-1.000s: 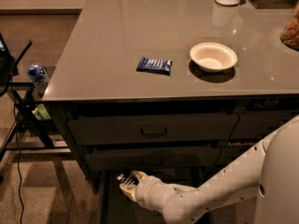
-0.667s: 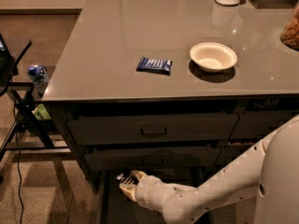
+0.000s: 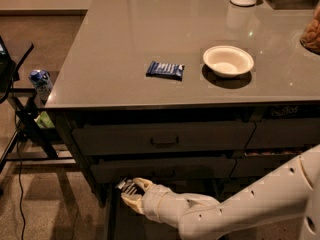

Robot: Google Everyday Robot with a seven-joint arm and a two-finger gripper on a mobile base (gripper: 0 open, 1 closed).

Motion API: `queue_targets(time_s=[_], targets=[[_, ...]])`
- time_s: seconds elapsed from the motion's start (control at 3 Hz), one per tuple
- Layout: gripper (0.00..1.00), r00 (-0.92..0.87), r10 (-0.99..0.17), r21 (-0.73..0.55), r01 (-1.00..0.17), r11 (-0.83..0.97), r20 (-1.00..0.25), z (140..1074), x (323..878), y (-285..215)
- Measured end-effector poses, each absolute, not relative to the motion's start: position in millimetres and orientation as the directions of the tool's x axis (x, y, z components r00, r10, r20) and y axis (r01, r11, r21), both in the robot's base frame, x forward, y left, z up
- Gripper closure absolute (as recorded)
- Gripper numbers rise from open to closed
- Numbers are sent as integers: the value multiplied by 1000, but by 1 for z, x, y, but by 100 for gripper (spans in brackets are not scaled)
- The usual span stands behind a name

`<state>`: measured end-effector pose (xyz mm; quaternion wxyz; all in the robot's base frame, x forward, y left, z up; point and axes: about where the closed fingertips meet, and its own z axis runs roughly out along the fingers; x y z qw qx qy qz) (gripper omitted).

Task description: Pick rxbar chocolate from bottom drawer and place on counter

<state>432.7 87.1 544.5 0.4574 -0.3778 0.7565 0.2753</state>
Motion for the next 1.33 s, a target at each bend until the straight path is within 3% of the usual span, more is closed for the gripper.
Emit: queue_targets(time_s=[1.33], targets=[[100,-152,-310,-18,-875,484,-939,624,427,106]])
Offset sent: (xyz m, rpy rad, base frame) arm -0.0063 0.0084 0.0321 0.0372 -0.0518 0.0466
